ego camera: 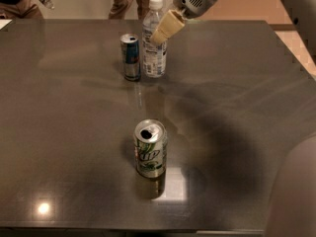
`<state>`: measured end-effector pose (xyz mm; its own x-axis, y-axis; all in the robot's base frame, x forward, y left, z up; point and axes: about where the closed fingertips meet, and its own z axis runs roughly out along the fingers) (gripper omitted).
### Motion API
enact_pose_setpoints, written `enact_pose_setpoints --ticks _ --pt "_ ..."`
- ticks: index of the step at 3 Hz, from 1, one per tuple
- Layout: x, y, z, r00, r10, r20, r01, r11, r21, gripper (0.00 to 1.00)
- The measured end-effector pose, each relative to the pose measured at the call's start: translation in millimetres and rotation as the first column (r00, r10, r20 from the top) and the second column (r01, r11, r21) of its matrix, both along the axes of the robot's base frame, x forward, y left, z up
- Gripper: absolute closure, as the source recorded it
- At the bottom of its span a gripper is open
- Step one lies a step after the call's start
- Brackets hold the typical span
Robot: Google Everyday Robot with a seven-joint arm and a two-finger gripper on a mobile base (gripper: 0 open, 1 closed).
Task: Move blue plastic bottle near redbull can
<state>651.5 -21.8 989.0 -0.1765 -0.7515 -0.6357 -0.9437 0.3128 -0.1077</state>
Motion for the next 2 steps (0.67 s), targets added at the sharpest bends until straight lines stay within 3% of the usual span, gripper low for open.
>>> enact_pose_setpoints --ticks 2 --pt "9.1 4.4 -18.8 0.9998 -0.013 -0.016 0.013 1.0 -0.002 1.0"
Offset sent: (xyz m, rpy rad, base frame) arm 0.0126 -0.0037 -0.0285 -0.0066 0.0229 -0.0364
